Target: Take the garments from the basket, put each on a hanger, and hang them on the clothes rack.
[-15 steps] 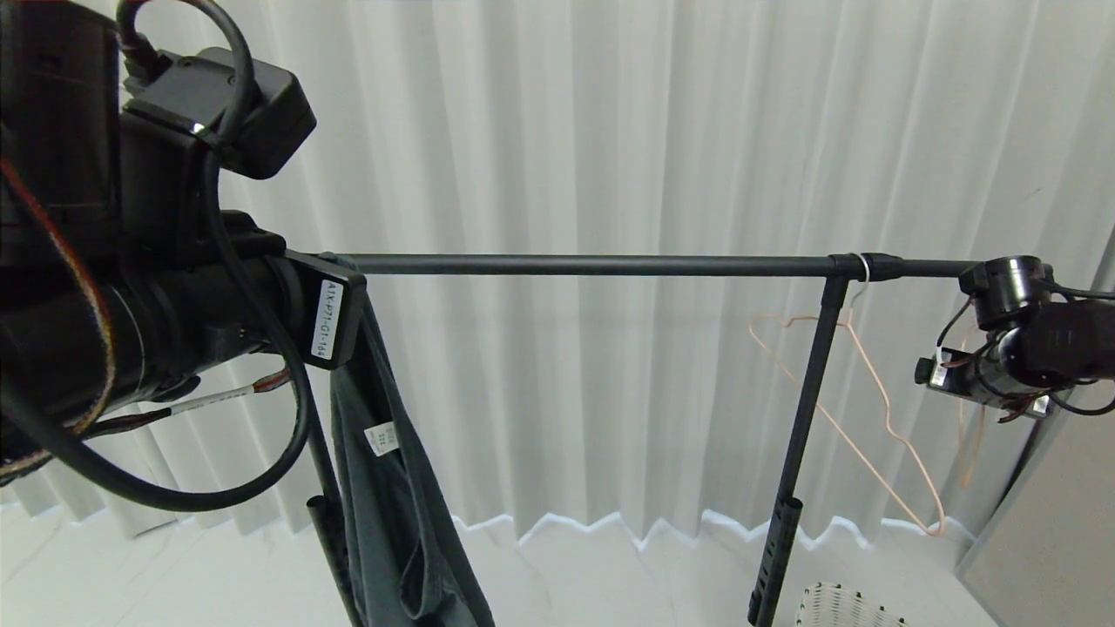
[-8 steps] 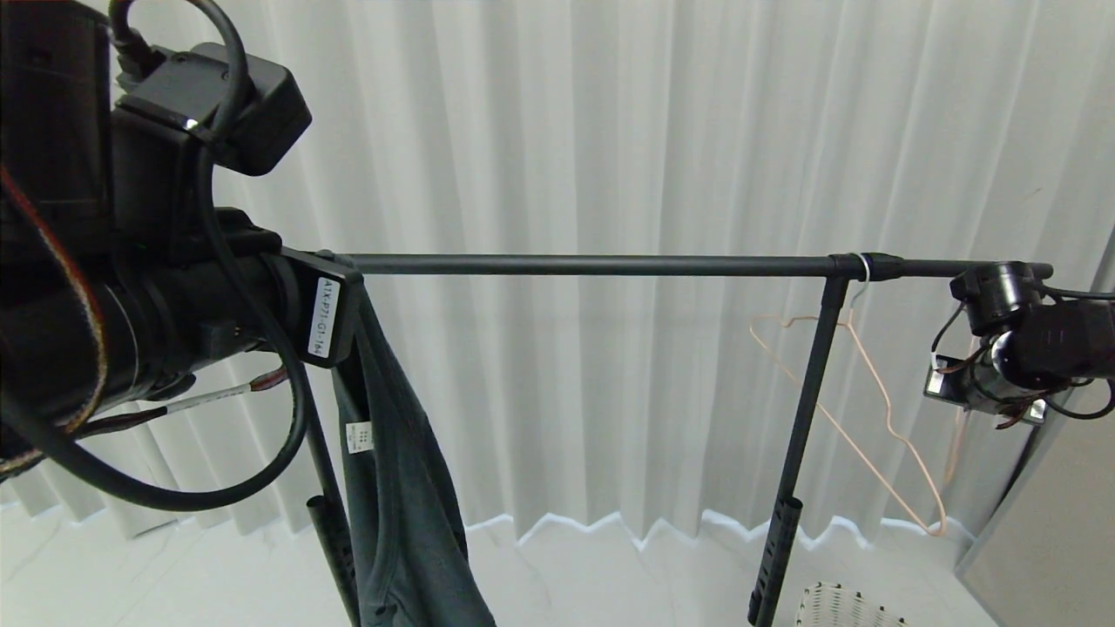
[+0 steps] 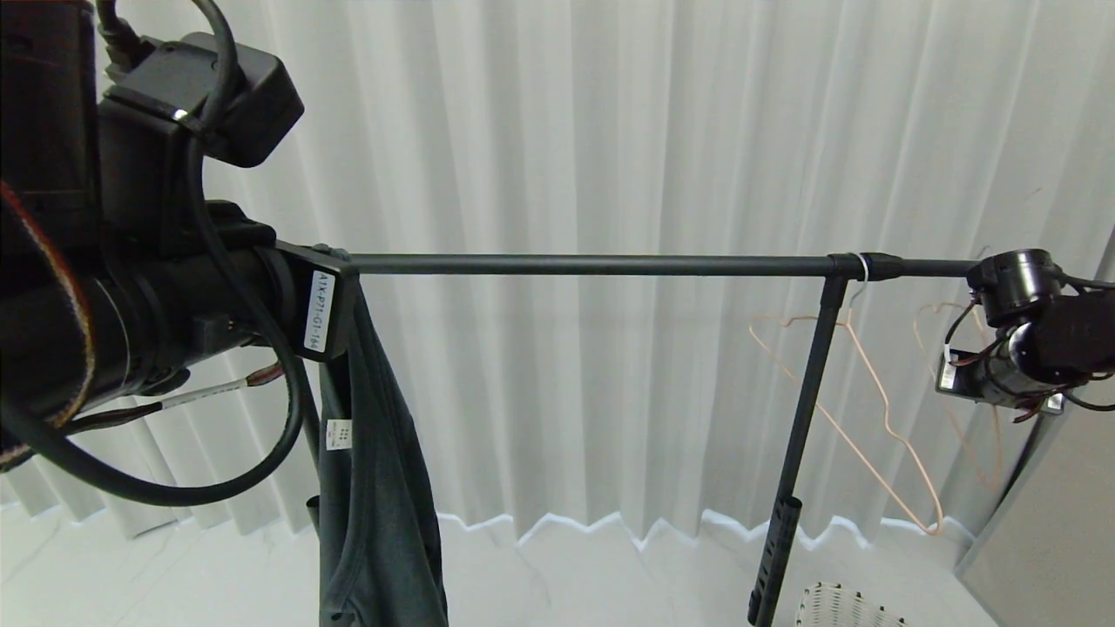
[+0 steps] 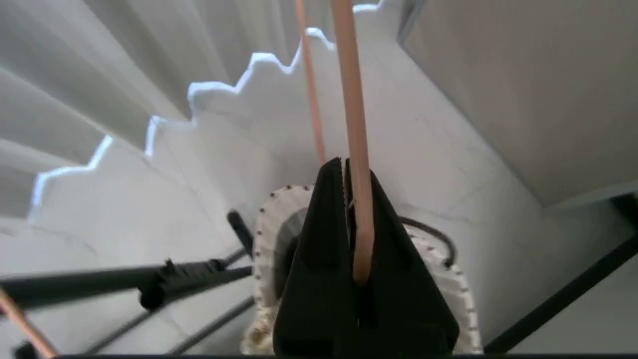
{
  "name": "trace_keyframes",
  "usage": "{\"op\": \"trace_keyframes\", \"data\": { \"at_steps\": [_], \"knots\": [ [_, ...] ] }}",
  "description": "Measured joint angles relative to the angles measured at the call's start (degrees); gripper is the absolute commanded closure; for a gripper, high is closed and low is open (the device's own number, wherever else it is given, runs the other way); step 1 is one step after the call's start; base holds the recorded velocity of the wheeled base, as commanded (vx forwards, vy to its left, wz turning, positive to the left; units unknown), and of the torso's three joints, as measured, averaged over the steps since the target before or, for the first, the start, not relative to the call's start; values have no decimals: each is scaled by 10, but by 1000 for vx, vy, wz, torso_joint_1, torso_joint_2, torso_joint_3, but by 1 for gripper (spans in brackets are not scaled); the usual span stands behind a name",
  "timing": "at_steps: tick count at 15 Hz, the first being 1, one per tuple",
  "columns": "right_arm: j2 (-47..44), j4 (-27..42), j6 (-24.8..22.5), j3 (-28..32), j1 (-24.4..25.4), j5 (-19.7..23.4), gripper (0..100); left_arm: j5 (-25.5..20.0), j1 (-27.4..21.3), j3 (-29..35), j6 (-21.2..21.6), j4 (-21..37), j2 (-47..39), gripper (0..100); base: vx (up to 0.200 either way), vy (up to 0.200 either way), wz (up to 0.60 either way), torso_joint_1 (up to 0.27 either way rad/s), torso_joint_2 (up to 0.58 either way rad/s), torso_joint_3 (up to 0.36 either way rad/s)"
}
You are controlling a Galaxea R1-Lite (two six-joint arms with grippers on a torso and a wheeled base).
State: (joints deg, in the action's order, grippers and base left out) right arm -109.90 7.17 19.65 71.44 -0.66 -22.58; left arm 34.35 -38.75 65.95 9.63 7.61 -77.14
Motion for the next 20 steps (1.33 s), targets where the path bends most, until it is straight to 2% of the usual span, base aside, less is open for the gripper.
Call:
{"op": "trace_keyframes", "data": {
  "at_steps": [5, 10, 14, 20],
  "knots": [
    [64, -33, -74, -61, -1, 17, 100, 0, 0, -1, 1, -5, 0, 100, 0, 0, 0, 0, 0, 0],
    [149, -125, -179, -164, -11, 81, 100, 0, 0, -1, 2, -5, 3, 100, 0, 0, 0, 0, 0, 0],
    [218, -129, -202, -213, -26, 106, 100, 1, 0, -4, 3, -5, 11, 100, 0, 0, 0, 0, 0, 0],
    [305, -124, -222, -290, -36, 118, 100, 2, 0, -4, 7, -5, 14, 100, -200, 0, 0, 1, 2, 4]
  ]
}}
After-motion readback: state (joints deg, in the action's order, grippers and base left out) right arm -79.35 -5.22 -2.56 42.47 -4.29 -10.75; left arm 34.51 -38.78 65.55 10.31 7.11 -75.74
